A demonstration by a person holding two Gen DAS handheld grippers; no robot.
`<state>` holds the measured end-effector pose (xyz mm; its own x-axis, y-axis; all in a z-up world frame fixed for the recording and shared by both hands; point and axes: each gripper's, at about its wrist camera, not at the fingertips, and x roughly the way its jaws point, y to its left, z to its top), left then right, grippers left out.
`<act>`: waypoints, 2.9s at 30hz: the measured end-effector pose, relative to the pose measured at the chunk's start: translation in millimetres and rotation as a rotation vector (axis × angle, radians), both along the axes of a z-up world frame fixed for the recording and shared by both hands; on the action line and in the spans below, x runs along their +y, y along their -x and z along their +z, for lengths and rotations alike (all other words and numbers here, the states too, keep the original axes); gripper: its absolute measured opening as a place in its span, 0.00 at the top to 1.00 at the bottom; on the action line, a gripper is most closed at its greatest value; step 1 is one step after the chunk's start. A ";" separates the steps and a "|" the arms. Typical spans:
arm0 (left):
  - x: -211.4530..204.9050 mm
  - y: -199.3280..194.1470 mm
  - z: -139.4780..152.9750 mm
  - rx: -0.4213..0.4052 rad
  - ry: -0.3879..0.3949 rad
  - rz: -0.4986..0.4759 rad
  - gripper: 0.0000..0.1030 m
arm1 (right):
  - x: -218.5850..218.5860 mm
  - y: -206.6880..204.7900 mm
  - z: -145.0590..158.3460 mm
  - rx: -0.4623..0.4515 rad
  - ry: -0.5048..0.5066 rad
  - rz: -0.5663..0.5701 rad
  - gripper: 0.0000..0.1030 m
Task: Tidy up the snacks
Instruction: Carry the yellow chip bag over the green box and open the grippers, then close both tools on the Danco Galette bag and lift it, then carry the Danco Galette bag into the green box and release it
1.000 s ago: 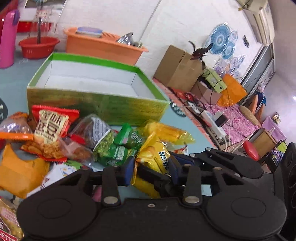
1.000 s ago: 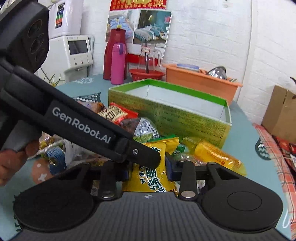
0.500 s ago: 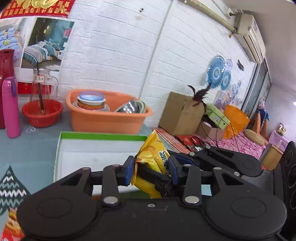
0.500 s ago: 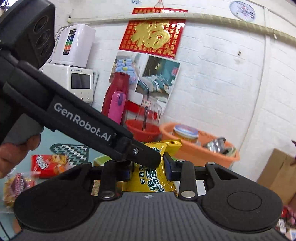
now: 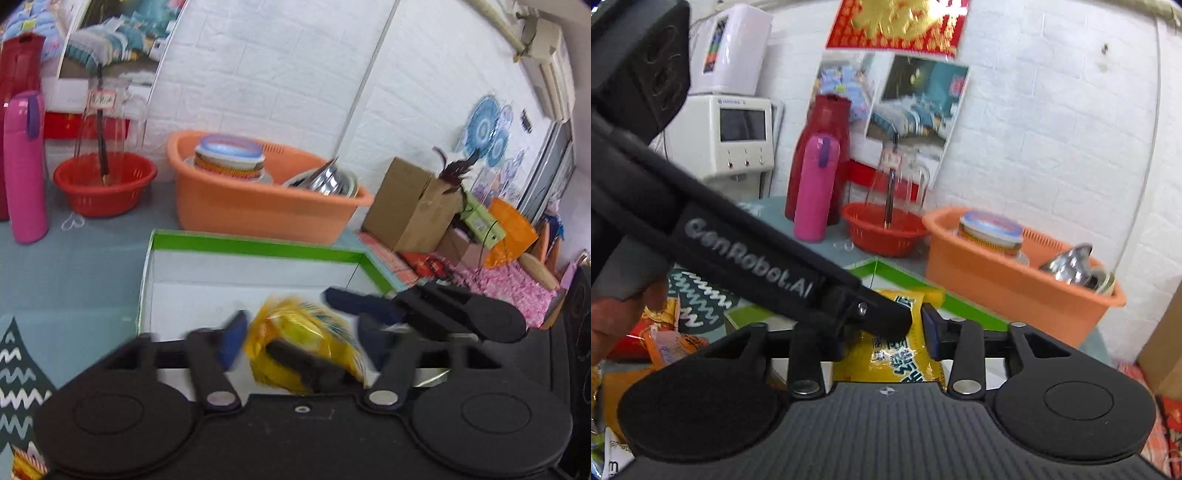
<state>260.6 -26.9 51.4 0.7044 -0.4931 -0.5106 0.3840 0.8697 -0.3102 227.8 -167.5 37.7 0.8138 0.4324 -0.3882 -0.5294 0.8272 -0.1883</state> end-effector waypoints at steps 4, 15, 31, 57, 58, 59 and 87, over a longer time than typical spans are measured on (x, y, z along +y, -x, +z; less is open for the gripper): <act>9.3 21.7 3.7 -0.026 -0.027 0.022 0.00 | -3.7 7.8 -8.0 0.013 0.045 -0.032 0.00; 52.4 158.2 47.4 -0.106 -0.036 0.103 0.00 | -49.1 125.6 38.0 -0.003 -0.153 -0.084 0.00; 144.8 208.8 -39.2 0.112 -0.050 0.230 0.00 | 31.4 204.2 -43.4 0.461 -0.371 0.163 0.00; 145.0 230.0 -17.2 0.100 0.070 0.123 0.46 | 47.1 195.5 -36.7 0.429 -0.475 0.091 0.52; 138.6 227.5 -9.4 0.074 0.069 0.117 0.46 | 42.4 194.4 -31.1 0.402 -0.479 0.092 0.52; 132.3 223.5 -3.0 0.055 0.070 0.108 0.46 | 37.4 192.5 -25.2 0.377 -0.482 0.089 0.53; -54.7 0.7 -4.7 0.045 0.095 -0.125 0.45 | -126.9 48.5 -5.4 0.179 -0.459 -0.267 0.53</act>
